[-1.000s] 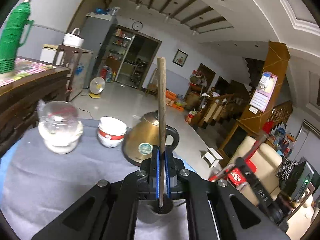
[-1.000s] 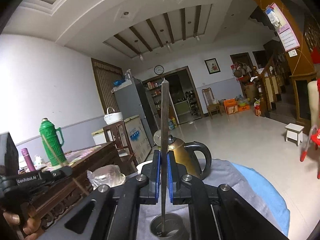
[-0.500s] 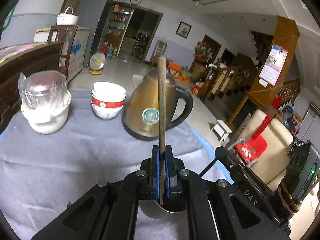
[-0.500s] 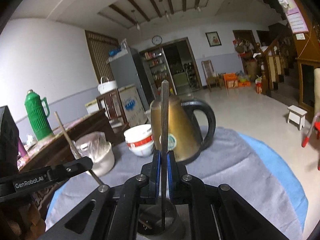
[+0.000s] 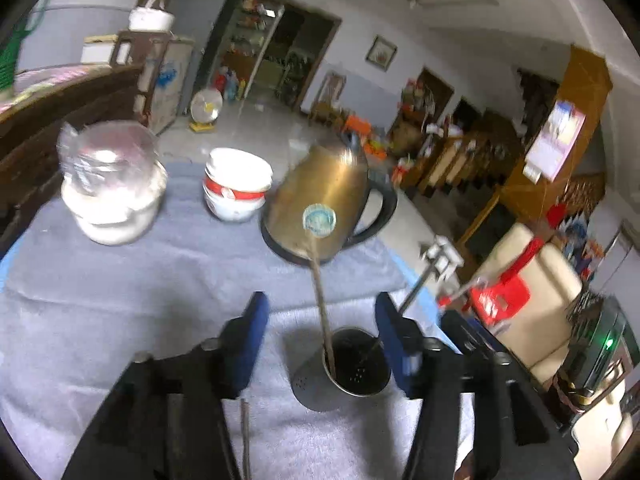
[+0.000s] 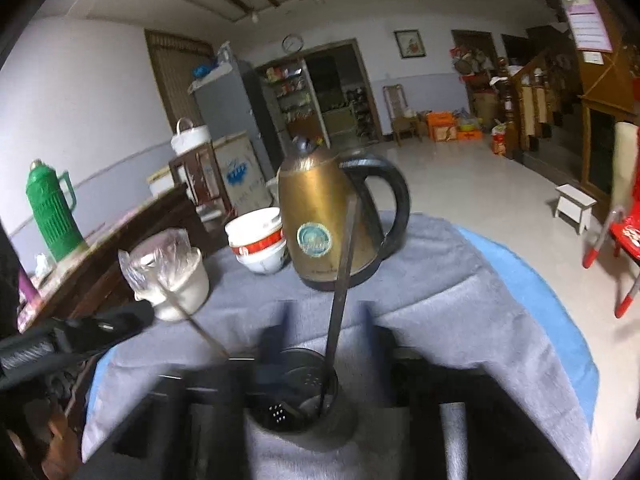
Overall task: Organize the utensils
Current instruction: 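Lower the chopsticks into the holder and open both grippers, then move both grippers back to the chopstick row and close the right gripper on one, then close the left gripper on another chopstick while the right gripper holds its own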
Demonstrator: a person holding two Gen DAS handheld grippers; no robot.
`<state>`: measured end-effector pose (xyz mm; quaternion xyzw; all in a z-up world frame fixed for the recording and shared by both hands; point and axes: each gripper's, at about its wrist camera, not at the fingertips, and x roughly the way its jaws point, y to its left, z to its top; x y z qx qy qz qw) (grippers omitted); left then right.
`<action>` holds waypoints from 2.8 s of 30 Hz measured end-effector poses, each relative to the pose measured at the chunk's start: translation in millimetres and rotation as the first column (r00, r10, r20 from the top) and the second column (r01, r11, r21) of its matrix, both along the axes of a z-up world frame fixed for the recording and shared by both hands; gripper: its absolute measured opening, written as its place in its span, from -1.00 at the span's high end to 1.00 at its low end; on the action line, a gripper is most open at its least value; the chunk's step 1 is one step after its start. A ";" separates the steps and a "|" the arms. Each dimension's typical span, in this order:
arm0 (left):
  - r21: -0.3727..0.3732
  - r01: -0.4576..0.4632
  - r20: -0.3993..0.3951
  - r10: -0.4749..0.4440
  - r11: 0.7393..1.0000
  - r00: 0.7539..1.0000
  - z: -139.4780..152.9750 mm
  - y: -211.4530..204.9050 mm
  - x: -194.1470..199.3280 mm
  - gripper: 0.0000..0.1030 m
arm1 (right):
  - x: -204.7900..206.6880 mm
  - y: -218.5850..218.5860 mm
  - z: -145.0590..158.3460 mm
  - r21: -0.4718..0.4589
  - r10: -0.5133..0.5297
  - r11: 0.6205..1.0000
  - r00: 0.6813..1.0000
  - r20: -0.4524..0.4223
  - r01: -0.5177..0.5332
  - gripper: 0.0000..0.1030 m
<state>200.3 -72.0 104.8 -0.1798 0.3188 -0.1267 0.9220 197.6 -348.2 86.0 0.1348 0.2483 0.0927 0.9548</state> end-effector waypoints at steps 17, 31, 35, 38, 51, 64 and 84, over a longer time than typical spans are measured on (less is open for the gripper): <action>0.067 -0.242 -0.380 0.249 0.968 0.891 -131.0 141.3 -147.6 -0.36 | -113.0 50.4 -112.3 0.119 0.233 0.972 0.870 -0.435 -0.201 -0.56; 0.063 -0.198 -0.403 0.207 0.978 0.892 -140.8 138.9 -157.4 -0.36 | -29.8 135.6 -129.6 -0.007 0.216 0.964 0.796 -0.565 -0.266 0.23; 0.068 -0.192 -0.414 0.203 0.979 0.888 -143.2 137.9 -150.5 -0.36 | -14.8 150.1 -144.3 -0.053 0.191 0.959 0.774 -0.604 -0.278 0.38; 0.070 -0.190 -0.428 0.201 0.979 0.881 -143.5 135.8 -140.2 -0.36 | -11.6 155.7 -144.3 -0.083 0.193 0.949 0.767 -0.612 -0.304 0.68; 0.110 -0.114 -0.564 0.157 0.987 0.811 -153.6 95.6 -58.1 -0.28 | -19.5 118.0 -148.5 -0.060 0.251 0.930 0.748 -0.614 -0.361 0.82; 0.213 -0.097 -0.647 0.215 0.972 0.731 -166.2 74.8 -26.9 0.11 | -21.9 101.4 -150.6 0.007 0.315 0.922 0.739 -0.596 -0.387 0.84; 0.209 0.173 -0.785 0.060 0.963 0.617 -177.5 68.6 17.9 0.86 | 24.9 152.6 -149.0 -0.091 0.306 0.758 0.475 -0.825 -0.646 0.79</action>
